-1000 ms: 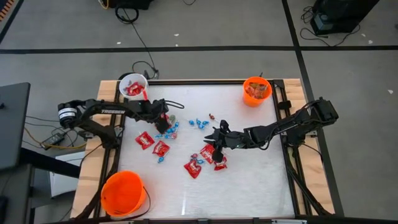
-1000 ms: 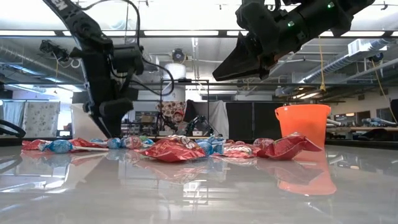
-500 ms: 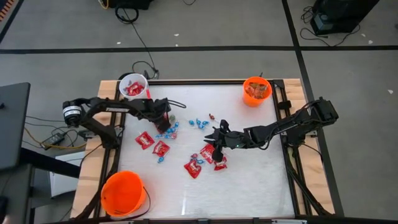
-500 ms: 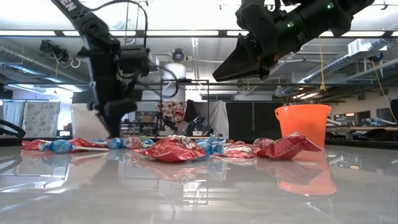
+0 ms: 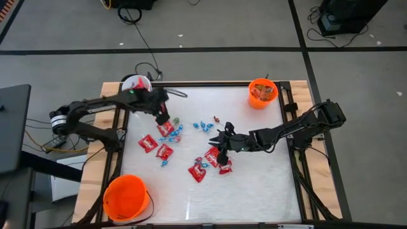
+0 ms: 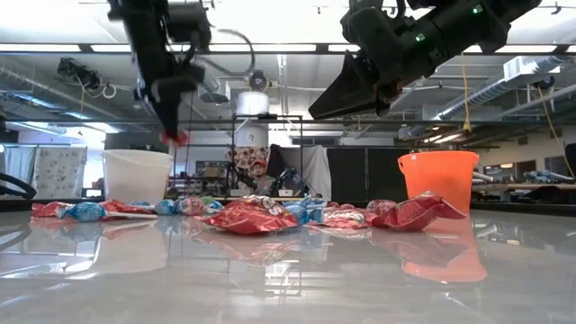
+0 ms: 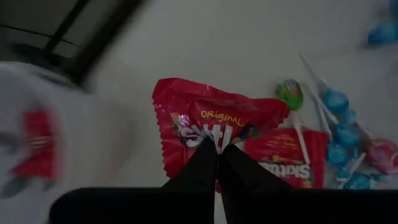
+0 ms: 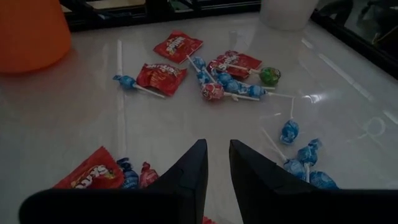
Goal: Sort candy by brand, put in halloween buckets
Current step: Put the red candy pack into the white bucket
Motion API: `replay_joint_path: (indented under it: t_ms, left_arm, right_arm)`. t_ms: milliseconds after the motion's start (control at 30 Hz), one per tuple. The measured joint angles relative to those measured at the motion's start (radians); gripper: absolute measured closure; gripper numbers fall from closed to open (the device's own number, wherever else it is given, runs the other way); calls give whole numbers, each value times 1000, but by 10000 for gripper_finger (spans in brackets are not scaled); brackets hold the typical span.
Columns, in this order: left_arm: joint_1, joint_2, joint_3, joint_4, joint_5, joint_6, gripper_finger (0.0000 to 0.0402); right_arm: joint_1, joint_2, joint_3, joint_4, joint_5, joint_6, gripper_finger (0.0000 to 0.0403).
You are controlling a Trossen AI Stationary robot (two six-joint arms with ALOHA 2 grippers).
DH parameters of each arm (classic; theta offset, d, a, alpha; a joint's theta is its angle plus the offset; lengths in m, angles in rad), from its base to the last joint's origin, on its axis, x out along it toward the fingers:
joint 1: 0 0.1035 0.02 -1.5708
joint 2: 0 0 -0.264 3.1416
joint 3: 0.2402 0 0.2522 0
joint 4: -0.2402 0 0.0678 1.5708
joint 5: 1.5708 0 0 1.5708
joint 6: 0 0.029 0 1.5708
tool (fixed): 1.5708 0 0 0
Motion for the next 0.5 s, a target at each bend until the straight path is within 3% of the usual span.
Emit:
replay_joint_path:
  t_ms: [100,300,400,500]
  left_arm:
    - [43,-34,75,-78,-38,-25,388]
    - [142,-48,140,-129,-236,-68,388]
    - [236,-34,142,-109,-240,-44,390]
    - [339,-4,133,-104,-169,-43,391]
  right_arm:
    - [0,0,0,2,0,-1,323]
    - [0,0,0,3,-7,-6,323]
    - [2,0,0,1,-7,-7,323]
    - [5,0,0,4,-8,-7,323]
